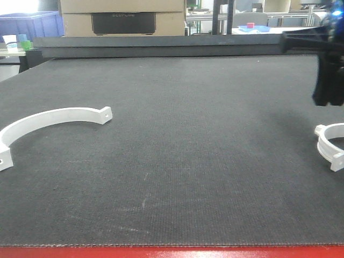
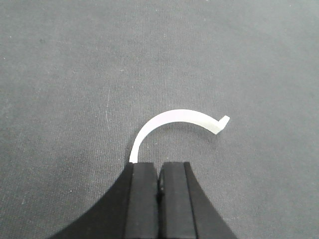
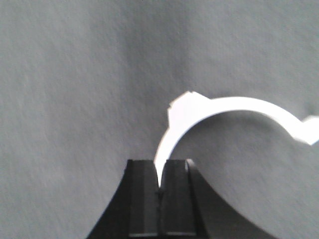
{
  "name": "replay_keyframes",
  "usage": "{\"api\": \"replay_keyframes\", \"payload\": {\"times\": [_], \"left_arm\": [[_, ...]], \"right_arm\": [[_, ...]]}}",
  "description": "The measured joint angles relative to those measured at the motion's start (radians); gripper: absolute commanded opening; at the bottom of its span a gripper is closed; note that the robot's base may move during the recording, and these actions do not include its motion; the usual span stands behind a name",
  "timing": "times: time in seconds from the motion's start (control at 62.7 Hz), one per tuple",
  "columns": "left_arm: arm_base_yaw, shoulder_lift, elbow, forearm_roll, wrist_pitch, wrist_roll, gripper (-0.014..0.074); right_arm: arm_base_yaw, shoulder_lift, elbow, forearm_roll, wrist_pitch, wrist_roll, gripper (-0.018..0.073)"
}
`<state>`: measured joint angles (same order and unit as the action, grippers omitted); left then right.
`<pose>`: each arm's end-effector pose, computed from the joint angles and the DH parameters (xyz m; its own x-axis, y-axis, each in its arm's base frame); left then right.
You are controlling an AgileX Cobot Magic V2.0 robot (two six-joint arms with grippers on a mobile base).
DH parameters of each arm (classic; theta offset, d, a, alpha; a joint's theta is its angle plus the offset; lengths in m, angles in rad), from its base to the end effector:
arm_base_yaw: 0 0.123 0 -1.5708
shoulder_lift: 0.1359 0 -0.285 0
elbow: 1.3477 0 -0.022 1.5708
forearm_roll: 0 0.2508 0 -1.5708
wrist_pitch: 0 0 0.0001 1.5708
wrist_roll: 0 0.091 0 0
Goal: Grab PVC pipe and place in blue bin
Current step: 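Lower the right gripper onto the nearer white pipe clamp and close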
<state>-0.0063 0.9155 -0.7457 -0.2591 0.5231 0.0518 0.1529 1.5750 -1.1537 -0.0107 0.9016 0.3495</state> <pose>0.1851 -0.0128 0.3213 -0.5684 -0.1680 -0.8054 0.0144 0.9767 -0.2139 0.3102 0.0470 0.2578 -0.9293 0.1969 -0.3124 0.1729 0.9795 0.1031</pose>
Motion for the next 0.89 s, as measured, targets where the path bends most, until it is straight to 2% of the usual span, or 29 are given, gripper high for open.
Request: {"api": "replay_keyframes", "payload": {"times": [0.16, 0.239, 0.654, 0.766, 0.894], "left_arm": [[0.0, 0.0, 0.0, 0.0, 0.018, 0.0, -0.0111], [0.0, 0.0, 0.0, 0.0, 0.02, 0.0, -0.0111], [0.0, 0.0, 0.0, 0.0, 0.046, 0.0, -0.0111], [0.0, 0.0, 0.0, 0.0, 0.053, 0.0, -0.0111], [0.0, 0.0, 0.0, 0.0, 0.057, 0.0, -0.0111]], "right_arm": [[0.0, 0.039, -0.012, -0.002, 0.006, 0.026, 0.0223], [0.0, 0.059, -0.012, -0.002, 0.007, 0.028, 0.0256], [0.0, 0.186, -0.012, -0.002, 0.005, 0.065, 0.021], [0.0, 0.195, -0.015, -0.002, 0.002, 0.072, 0.0089], [0.0, 0.199, -0.017, 0.0, -0.003, 0.079, -0.0107]]}}
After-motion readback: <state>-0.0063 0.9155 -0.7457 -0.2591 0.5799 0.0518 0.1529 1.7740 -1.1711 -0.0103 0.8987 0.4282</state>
